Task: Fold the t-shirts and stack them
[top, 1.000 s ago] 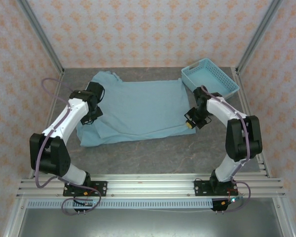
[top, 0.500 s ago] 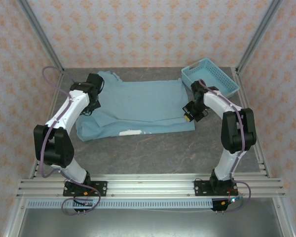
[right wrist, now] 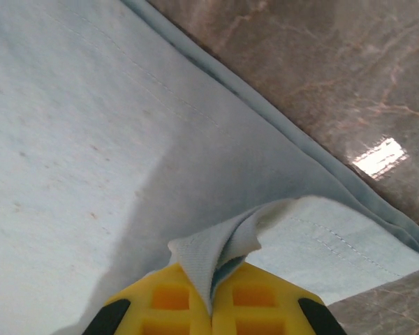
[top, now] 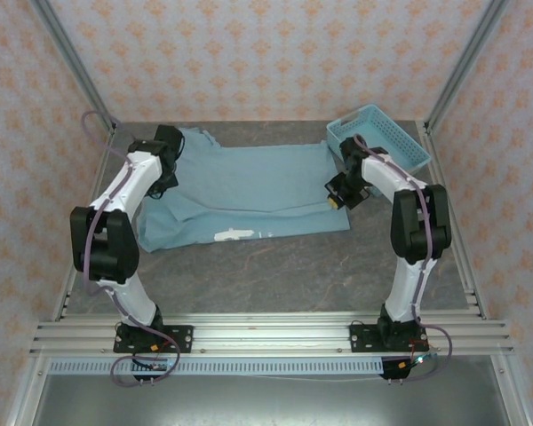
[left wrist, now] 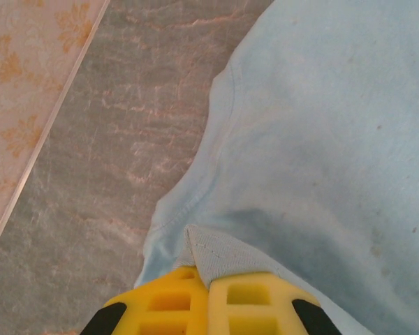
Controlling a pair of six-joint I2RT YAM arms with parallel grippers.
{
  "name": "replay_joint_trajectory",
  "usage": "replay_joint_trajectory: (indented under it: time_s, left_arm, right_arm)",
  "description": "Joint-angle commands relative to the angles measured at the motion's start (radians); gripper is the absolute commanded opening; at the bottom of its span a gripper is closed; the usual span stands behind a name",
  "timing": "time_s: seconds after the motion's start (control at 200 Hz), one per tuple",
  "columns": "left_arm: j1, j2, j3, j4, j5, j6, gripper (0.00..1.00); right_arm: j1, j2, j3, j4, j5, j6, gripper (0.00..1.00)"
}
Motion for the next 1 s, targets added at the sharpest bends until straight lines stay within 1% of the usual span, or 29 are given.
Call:
replay_joint_trajectory:
  time_s: [0.0, 0.285, 0.305, 0.405, 0.59, 0.686, 0.746, 0.786, 0.816, 0.836, 0.856, 0.886, 0.901, 0.921, 0.946, 0.996]
  left_arm:
    - [0.013, 0.035, 0.067, 0.016, -0.055, 0.044, 0.0]
    - [0.022, 0.128, 0.169, 0.011, -0.071, 0.075, 0.0]
    - [0.023, 0.157, 0.175, 0.01, -0.073, 0.076, 0.0]
    - [0.029, 0.19, 0.203, 0.015, -0.073, 0.094, 0.0]
    - [0.034, 0.245, 0.254, 0.054, -0.033, 0.176, 0.0]
    - [0.035, 0.259, 0.284, 0.065, -0.03, 0.215, 0.0]
    - [0.037, 0.265, 0.3, 0.067, -0.03, 0.23, 0.0]
    - [0.037, 0.265, 0.301, 0.076, -0.023, 0.243, 0.0]
    - [0.037, 0.266, 0.303, 0.081, -0.015, 0.249, 0.0]
    - [0.038, 0.267, 0.304, 0.083, -0.008, 0.252, 0.04]
    - [0.037, 0.267, 0.307, 0.079, -0.005, 0.251, 0.12]
    - [0.037, 0.268, 0.312, 0.067, -0.002, 0.242, 0.31]
    - [0.037, 0.267, 0.314, 0.058, -0.003, 0.236, 0.38]
    - [0.037, 0.262, 0.315, 0.046, -0.006, 0.224, 0.46]
    - [0.038, 0.253, 0.312, 0.029, -0.009, 0.208, 0.53]
    - [0.048, 0.221, 0.289, -0.001, -0.007, 0.168, 0.6]
  right_arm:
    - [-0.003, 0.033, 0.043, -0.018, 0.032, 0.001, 0.0]
    - [-0.005, 0.093, 0.101, -0.017, 0.037, 0.001, 0.0]
    - [-0.004, 0.096, 0.109, -0.018, 0.037, 0.001, 0.0]
    - [-0.003, 0.12, 0.141, -0.032, 0.049, 0.001, 0.0]
    - [-0.003, 0.146, 0.18, -0.033, 0.052, -0.013, 0.0]
    - [-0.003, 0.149, 0.201, -0.049, 0.055, -0.033, 0.0]
    - [-0.003, 0.149, 0.215, -0.061, 0.06, -0.048, 0.05]
    - [-0.003, 0.147, 0.223, -0.069, 0.061, -0.06, 0.11]
    - [-0.004, 0.145, 0.229, -0.075, 0.06, -0.069, 0.19]
    - [-0.003, 0.145, 0.234, -0.081, 0.06, -0.076, 0.24]
    - [-0.004, 0.14, 0.236, -0.085, 0.06, -0.084, 0.28]
    - [-0.004, 0.132, 0.236, -0.088, 0.061, -0.095, 0.34]
    - [-0.003, 0.126, 0.236, -0.089, 0.061, -0.101, 0.36]
    - [-0.004, 0.116, 0.231, -0.091, 0.065, -0.108, 0.39]
    - [-0.004, 0.101, 0.225, -0.094, 0.071, -0.118, 0.42]
    - [-0.005, 0.065, 0.204, -0.097, 0.084, -0.135, 0.46]
